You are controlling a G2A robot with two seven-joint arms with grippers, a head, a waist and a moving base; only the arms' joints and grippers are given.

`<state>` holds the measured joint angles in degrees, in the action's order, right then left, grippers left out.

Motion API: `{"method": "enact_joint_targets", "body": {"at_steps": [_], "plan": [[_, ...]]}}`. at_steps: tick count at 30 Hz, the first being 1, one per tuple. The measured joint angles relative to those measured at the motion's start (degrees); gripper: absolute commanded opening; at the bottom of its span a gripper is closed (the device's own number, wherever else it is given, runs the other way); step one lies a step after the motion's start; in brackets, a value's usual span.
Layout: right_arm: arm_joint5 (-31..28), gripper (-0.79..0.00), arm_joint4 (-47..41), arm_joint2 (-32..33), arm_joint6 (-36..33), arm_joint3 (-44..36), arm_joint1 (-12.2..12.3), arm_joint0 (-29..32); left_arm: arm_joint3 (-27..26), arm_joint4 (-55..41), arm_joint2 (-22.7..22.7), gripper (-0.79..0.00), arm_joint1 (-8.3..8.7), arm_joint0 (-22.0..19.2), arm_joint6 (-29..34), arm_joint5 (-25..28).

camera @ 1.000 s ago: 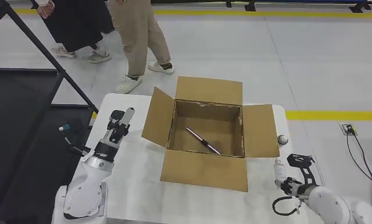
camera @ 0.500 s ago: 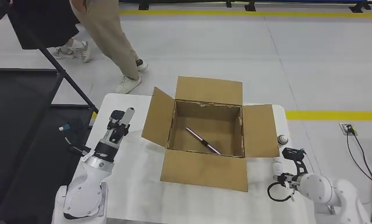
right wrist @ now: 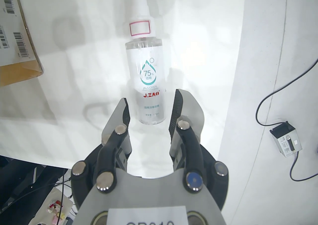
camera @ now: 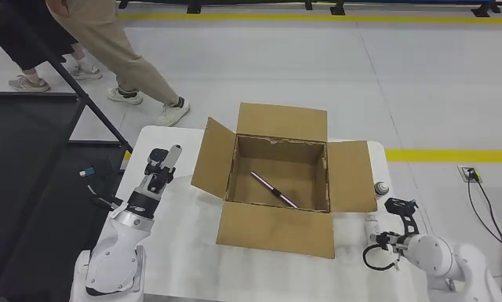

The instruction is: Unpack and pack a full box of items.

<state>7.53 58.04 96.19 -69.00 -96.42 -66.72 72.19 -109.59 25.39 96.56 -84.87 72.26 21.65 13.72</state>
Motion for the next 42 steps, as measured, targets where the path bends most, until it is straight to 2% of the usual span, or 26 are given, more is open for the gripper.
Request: {"method": "enact_joint_targets", "body": {"at_steps": [2, 5, 6, 7, 8, 11, 14, 18, 24, 27, 31, 35, 42], "plan": [[0.33, -0.397, -1.02, 1.25, 2.12, -2.25, 0.06, 1.04, 0.0, 0.0, 0.0, 0.0, 0.0, 0.0, 0.0, 0.0], [1.1, -0.283, -2.95, 4.06, 6.37, -7.32, 0.11, 3.47, 0.0, 0.0, 0.0, 0.0, 0.0, 0.0, 0.0, 0.0], [1.17, -0.228, -3.58, 4.96, 7.83, -9.3, 0.11, 4.42, 0.0, 0.0, 0.0, 0.0, 0.0, 0.0, 0.0, 0.0], [1.18, -0.077, -4.13, 5.83, 9.35, -11.42, 0.1, 5.44, 0.0, 0.0, 0.0, 0.0, 0.0, 0.0, 0.0, 0.0], [1.03, 0.0, -4.69, 6.81, 11.35, -14.4, 0.08, 6.85, 0.0, 0.0, 0.0, 0.0, 0.0, 0.0, 0.0, 0.0], [-0.17, 0.0, -5.09, 7.83, 16.61, -22.2, -0.01, 9.75, 0.0, 0.0, 0.0, 0.0, 0.0, 0.0, 0.0, 0.0], [-3.62, 0.0, -3.0, 5.99, 22.49, -29.42, -0.03, 11.21, 0.0, 0.0, 0.0, 0.0, 0.0, 0.0, 0.0, 0.0], [-10.75, 0.0, -3.08, 0.32, 23.68, -31.77, 0.2, 7.5, -0.02, 0.0, 0.01, 0.0, 0.0, 0.04, -0.05, -0.01], [-21.69, 0.0, -10.38, -10.85, 16.64, -19.96, 0.28, -9.48, -0.26, 0.58, 2.49, 0.0, 0.45, 1.95, -3.72, -1.13], [-23.4, 0.0, -11.59, -16.9, 15.78, -11.93, -0.24, -17.68, 0.62, 3.25, 3.62, 0.0, 0.78, 2.68, -5.19, -1.76], [-22.48, 0.0, -12.03, -24.44, 14.79, -1.83, -1.26, -26.1, 2.08, 7.08, 3.92, 0.0, 1.4, 3.41, -2.75, -1.17], [-21.97, 0.0, -11.92, -25.26, 14.32, -0.52, -1.36, -27.17, 2.75, 10.84, 3.42, 0.0, 2.04, 3.74, -0.02, 0.61], [-22.02, 0.0, -11.91, -25.24, 14.37, -0.57, -1.36, -27.09, 2.8, 12.23, 3.34, 0.0, 2.21, 3.78, -0.04, 0.85]]}}
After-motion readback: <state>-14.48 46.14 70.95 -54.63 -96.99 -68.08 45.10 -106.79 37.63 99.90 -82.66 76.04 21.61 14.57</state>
